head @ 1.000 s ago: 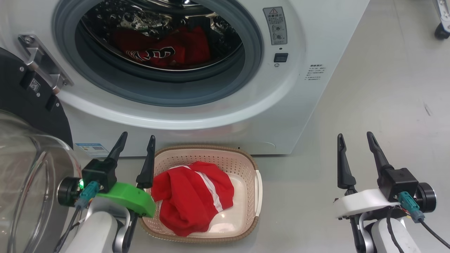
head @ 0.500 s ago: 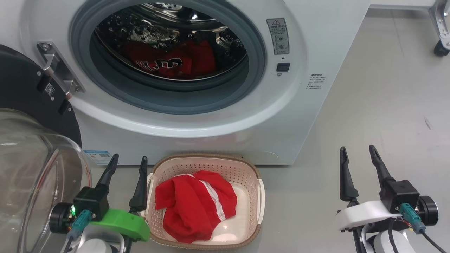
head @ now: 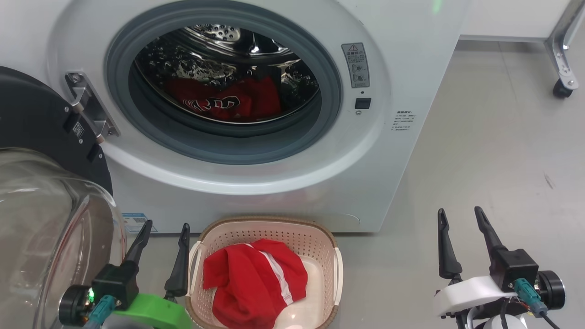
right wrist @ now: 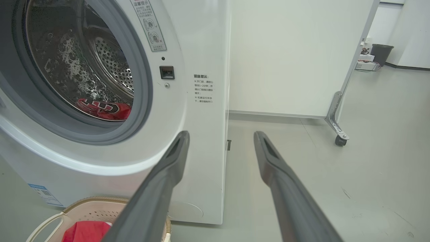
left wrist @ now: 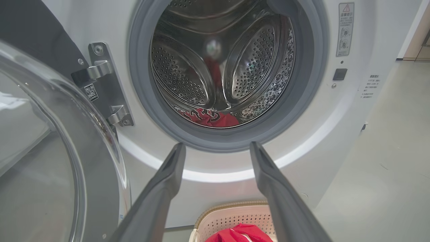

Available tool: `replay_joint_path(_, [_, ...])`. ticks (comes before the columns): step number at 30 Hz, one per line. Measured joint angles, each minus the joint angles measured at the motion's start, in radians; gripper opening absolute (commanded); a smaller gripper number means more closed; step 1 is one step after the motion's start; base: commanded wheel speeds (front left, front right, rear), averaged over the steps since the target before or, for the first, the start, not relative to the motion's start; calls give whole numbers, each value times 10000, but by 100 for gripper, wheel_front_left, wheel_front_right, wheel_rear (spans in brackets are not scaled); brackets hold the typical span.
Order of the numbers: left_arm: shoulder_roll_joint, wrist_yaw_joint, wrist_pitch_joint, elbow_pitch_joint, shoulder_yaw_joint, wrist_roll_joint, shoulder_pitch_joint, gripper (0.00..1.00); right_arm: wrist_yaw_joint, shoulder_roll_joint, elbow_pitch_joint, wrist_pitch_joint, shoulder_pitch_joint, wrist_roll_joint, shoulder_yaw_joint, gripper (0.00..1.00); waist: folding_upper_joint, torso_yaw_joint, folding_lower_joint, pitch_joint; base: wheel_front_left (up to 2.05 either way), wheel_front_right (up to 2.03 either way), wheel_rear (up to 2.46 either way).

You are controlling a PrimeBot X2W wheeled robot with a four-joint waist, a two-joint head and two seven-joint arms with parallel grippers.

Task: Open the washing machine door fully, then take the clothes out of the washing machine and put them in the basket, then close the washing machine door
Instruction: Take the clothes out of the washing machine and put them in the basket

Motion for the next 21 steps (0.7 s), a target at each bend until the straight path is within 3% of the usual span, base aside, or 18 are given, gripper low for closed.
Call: replay_joint_path(21, [82, 71, 723, -1187, 311, 307, 867, 100, 4, 31, -17, 0, 340, 33, 111, 100, 0, -165, 0, -343, 0, 0, 0])
